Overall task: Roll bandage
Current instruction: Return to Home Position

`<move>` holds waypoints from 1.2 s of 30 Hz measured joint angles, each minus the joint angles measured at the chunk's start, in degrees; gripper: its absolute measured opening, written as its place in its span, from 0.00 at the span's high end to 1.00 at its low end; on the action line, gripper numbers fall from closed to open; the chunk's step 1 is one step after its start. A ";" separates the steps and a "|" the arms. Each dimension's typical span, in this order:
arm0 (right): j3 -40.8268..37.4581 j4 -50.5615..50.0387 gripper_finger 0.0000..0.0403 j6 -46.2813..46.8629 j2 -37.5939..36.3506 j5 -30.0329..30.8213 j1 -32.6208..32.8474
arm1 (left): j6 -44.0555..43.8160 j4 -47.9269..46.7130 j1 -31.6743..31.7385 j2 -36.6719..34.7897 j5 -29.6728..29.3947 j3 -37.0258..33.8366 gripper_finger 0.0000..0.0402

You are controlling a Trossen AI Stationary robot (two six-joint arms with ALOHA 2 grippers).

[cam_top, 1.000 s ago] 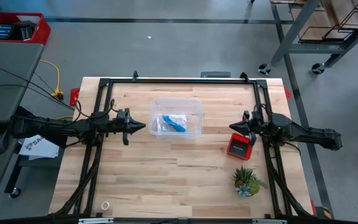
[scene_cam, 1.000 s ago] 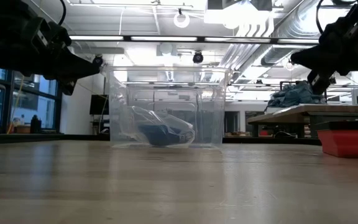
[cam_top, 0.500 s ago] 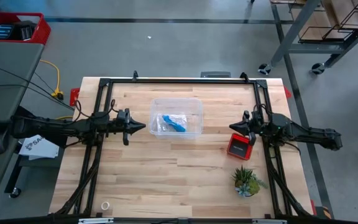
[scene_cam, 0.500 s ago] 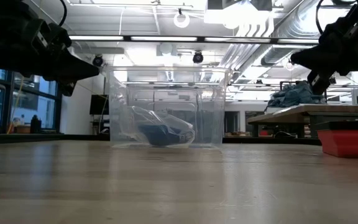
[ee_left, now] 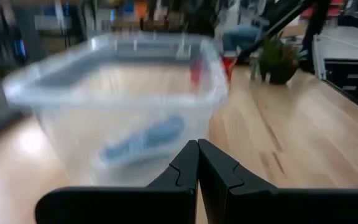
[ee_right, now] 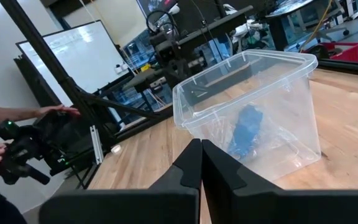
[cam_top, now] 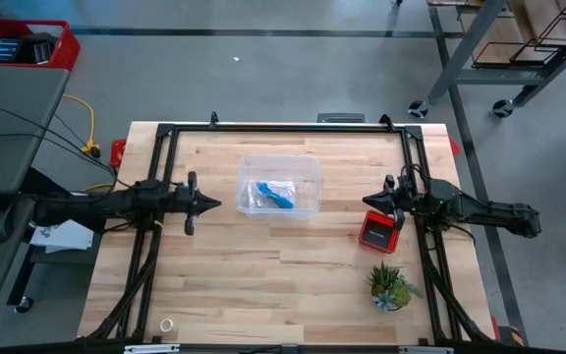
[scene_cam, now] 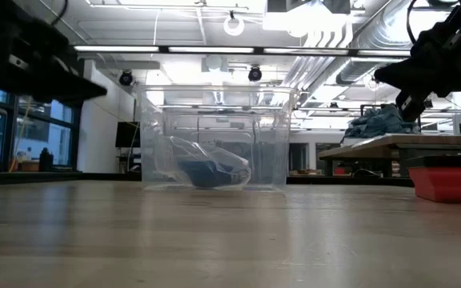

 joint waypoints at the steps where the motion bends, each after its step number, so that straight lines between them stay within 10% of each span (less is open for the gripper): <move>1: 0.00 0.00 1.00 0.00 -0.04 0.00 0.00 | 2.29 0.01 -0.01 -1.72 0.04 0.00 1.00; 36: 0.00 -0.02 1.00 -0.01 -0.07 0.02 0.00 | 5.28 1.35 2.21 -9.77 -0.30 0.00 1.00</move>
